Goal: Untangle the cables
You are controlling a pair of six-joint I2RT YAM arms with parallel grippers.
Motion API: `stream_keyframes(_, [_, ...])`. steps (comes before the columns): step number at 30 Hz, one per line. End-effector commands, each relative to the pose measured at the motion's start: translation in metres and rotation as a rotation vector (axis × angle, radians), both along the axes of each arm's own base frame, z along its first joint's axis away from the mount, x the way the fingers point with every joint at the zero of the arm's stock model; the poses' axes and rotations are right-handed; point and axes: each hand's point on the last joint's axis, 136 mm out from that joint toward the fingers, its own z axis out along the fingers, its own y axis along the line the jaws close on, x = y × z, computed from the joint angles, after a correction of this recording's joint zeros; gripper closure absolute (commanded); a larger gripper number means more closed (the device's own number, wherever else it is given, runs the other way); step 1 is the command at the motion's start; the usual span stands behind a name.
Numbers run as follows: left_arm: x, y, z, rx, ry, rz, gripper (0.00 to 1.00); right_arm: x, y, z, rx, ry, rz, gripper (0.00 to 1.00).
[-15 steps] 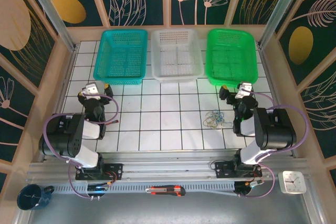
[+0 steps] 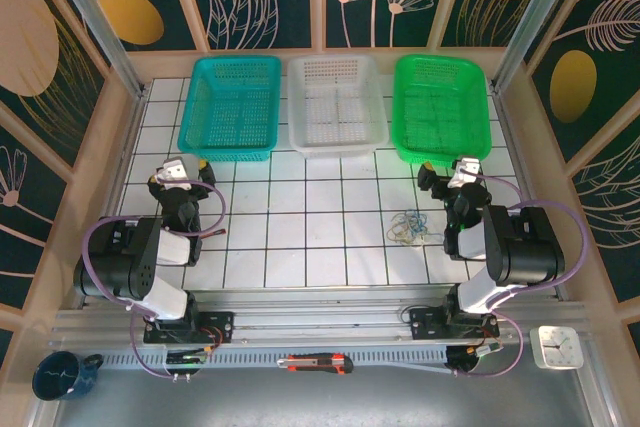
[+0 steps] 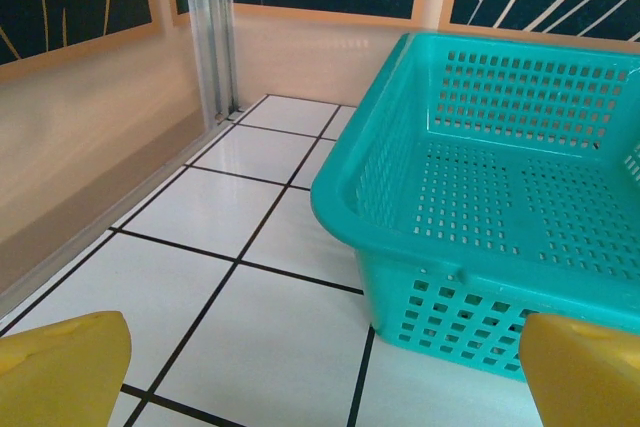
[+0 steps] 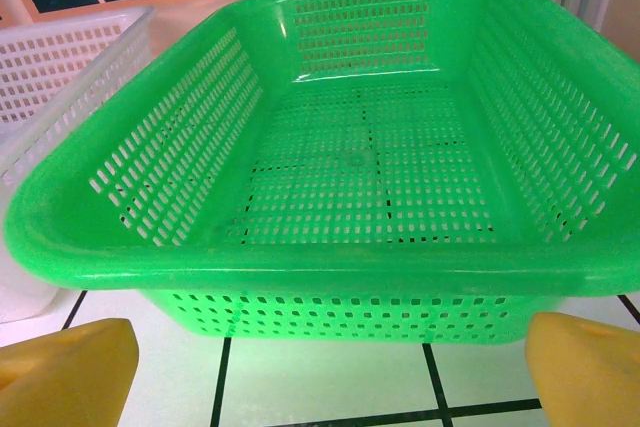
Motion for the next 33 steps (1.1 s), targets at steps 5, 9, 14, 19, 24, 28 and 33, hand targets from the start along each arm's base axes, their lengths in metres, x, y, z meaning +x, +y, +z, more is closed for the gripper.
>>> stream_keyframes(5, [0.002,0.005,0.012,-0.011,-0.047,0.024,0.01,0.006,-0.001,0.015,0.006,-0.053,0.008,0.01])
stream_keyframes(9, [0.002,0.005,0.011,-0.012,-0.044,0.023,0.01,0.006,-0.001,0.015,0.006,-0.053,0.008,0.01])
stream_keyframes(14, [0.000,0.005,0.014,-0.011,-0.056,0.020,0.01,0.005,-0.002,0.015,0.006,-0.054,0.004,0.01])
stream_keyframes(19, [-0.006,0.005,0.021,-0.014,-0.078,0.025,0.01,0.006,-0.016,0.041,0.023,-0.055,-0.082,0.01])
stream_keyframes(24, [-0.013,0.019,0.037,-0.034,-0.089,0.111,0.01,-0.002,-0.042,0.084,0.142,-0.081,-0.253,0.01])
stream_keyframes(28, [-0.014,0.023,0.061,-0.059,-0.122,0.140,0.01,0.003,-0.064,0.092,0.434,0.065,-0.454,0.01])
stream_keyframes(33, [-0.006,0.012,0.088,-0.183,-0.143,0.080,0.01,0.017,-0.024,0.097,0.511,0.209,-0.264,0.01])
